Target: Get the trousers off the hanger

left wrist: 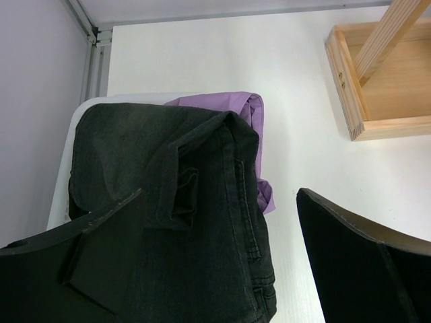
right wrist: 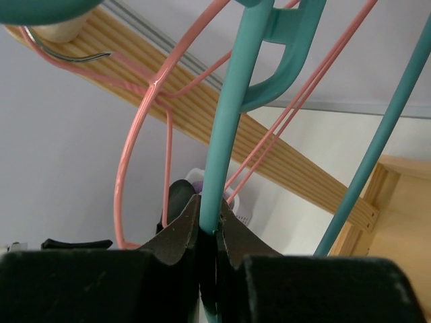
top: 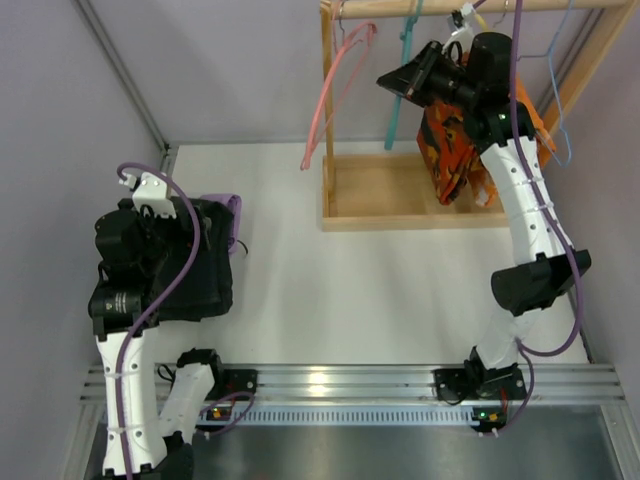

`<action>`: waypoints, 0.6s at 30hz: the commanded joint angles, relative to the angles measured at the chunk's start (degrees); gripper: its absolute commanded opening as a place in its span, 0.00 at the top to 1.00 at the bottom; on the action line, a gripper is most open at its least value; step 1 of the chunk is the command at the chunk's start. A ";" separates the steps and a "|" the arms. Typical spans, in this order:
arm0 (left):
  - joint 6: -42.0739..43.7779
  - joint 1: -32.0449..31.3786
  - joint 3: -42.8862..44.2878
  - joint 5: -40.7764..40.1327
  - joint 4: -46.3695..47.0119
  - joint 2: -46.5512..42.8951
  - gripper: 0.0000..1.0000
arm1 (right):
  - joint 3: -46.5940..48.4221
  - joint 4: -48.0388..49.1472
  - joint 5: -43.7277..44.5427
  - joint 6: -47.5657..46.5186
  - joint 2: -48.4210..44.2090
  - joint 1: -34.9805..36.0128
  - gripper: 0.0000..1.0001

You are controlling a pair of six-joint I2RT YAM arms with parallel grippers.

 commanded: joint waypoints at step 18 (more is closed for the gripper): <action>-2.69 -0.06 -1.79 0.13 0.93 -1.54 0.02 | 6.56 2.95 0.47 -6.14 6.26 5.10 1.00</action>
